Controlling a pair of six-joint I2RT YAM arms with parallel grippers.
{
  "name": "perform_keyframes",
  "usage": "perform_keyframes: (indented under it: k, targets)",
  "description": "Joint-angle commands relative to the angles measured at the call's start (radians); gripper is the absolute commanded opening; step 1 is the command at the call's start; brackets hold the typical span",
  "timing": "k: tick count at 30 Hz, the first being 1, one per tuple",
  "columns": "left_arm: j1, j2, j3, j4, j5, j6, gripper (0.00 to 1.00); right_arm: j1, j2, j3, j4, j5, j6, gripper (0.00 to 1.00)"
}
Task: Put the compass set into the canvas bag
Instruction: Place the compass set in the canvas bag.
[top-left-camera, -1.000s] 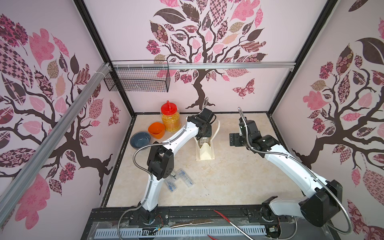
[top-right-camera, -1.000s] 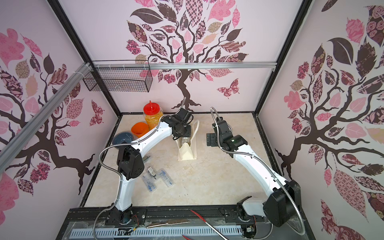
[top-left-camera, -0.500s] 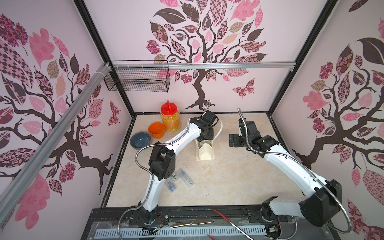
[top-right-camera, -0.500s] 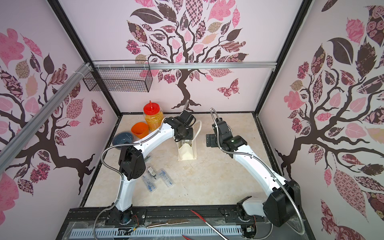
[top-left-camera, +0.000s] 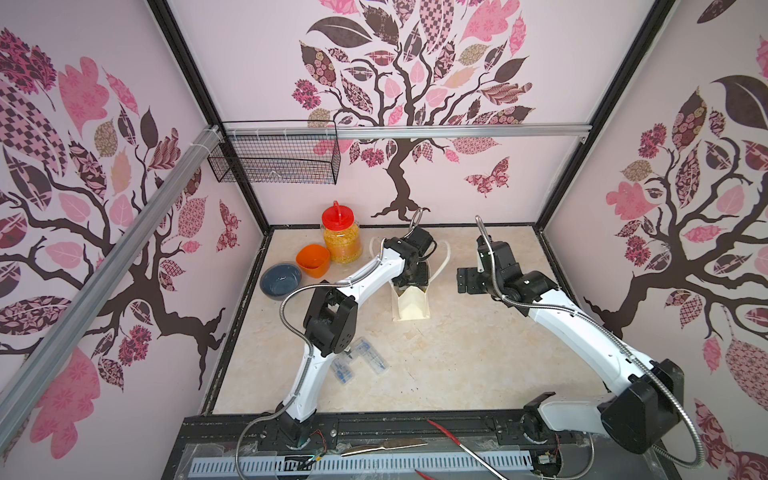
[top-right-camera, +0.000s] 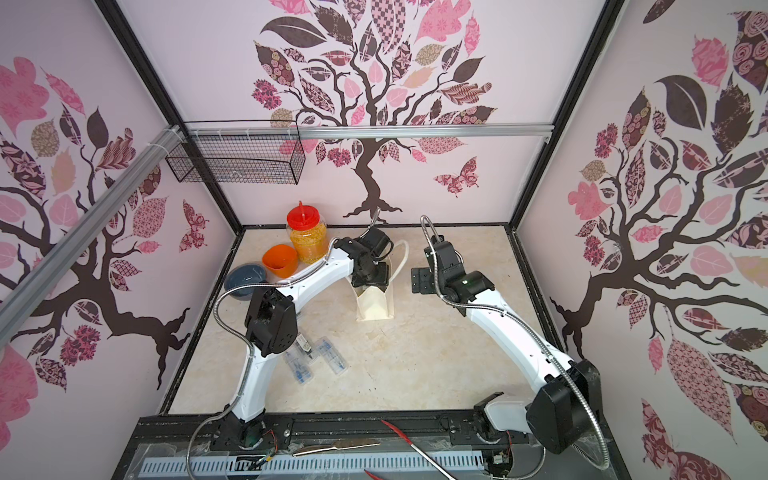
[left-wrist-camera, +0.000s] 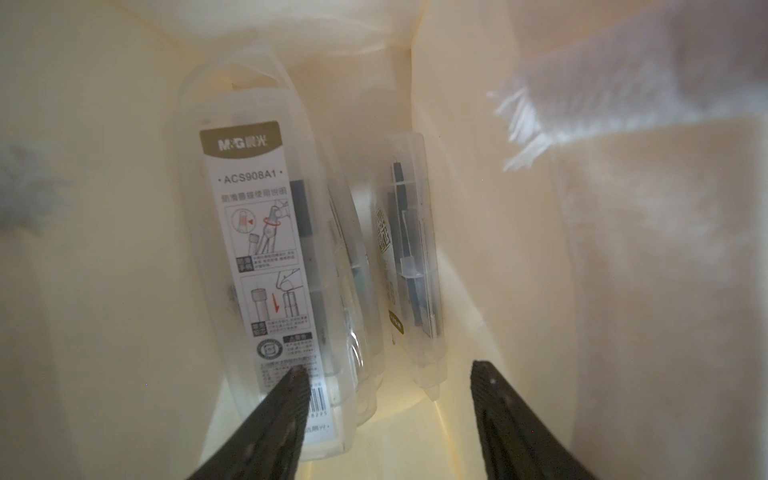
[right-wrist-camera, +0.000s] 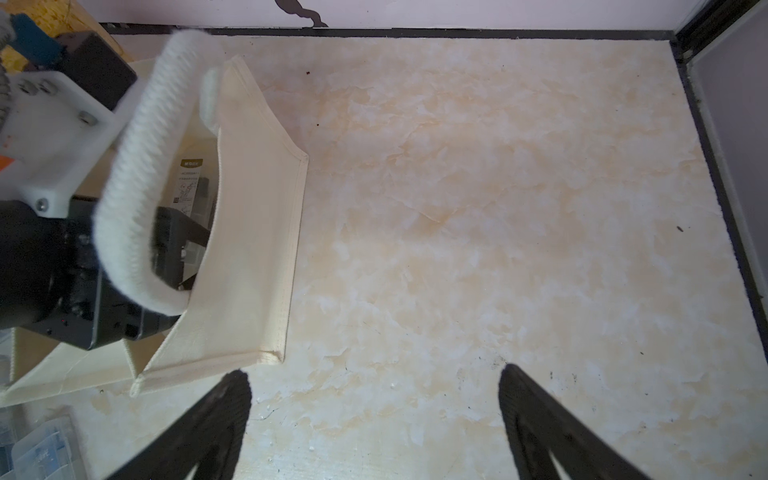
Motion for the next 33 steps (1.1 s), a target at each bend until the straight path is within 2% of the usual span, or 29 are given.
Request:
perform_keyframes:
  k: [1,9,18,22,30,33]
  targets:
    - [0.005,-0.048,0.013,0.001,0.007,0.001,0.74,-0.003,-0.027,0.001,0.006,-0.005,0.01,0.96]
    - [0.004,-0.153,0.076,-0.011,-0.064,0.053,0.83,-0.003,-0.025,0.006,0.011,-0.019,0.007,0.96]
    - [0.022,-0.286,0.106,-0.075,-0.133,0.14,0.85,-0.003,-0.019,0.023,0.007,-0.04,0.003,0.96]
    - [0.083,-0.375,0.067,-0.109,-0.101,0.172,0.85,-0.003,-0.02,0.026,0.005,-0.05,0.004,0.96]
    - [0.228,-0.603,-0.165,-0.152,-0.113,0.264,0.84,-0.002,-0.018,0.02,0.003,-0.049,-0.007,0.97]
    - [0.323,-0.665,-0.245,-0.191,-0.086,0.242,0.84,-0.002,-0.013,0.023,0.005,-0.049,-0.014,0.97]
